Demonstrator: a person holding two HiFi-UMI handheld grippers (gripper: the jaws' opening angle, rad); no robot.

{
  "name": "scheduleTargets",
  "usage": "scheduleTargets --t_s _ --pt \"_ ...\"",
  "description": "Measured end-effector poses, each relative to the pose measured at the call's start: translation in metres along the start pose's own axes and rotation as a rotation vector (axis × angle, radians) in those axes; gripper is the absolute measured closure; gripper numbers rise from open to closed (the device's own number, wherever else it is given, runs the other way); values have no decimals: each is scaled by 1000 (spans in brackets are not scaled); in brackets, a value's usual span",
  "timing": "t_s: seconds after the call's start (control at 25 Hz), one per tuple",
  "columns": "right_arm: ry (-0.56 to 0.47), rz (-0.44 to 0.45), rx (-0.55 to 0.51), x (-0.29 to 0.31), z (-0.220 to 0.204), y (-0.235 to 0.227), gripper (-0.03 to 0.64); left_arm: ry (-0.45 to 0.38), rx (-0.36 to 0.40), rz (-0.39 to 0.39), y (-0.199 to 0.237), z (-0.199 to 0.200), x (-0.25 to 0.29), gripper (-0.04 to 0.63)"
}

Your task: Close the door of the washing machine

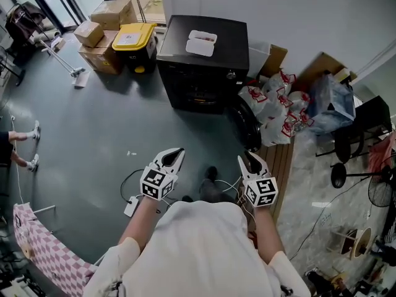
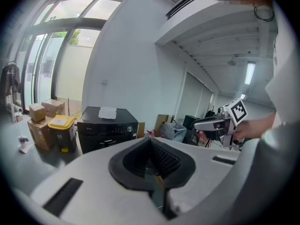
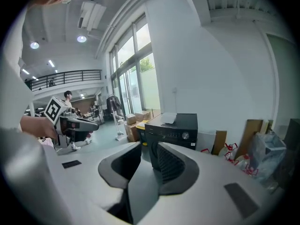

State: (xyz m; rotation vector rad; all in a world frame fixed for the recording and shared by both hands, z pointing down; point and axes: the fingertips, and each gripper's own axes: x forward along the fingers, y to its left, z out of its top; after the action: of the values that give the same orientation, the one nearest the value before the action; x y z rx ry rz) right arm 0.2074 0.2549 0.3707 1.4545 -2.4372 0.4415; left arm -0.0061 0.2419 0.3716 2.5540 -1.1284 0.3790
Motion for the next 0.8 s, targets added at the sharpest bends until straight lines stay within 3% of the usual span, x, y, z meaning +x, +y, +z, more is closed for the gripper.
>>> scheduleTargets --t_s 0.44,0.8 --pt "74 49 35 88 2 -82 491 65 -5 -15 33 21 114 586" --pt "142 63 79 124 -22 -141 491 125 -8 -29 44 24 188 586"
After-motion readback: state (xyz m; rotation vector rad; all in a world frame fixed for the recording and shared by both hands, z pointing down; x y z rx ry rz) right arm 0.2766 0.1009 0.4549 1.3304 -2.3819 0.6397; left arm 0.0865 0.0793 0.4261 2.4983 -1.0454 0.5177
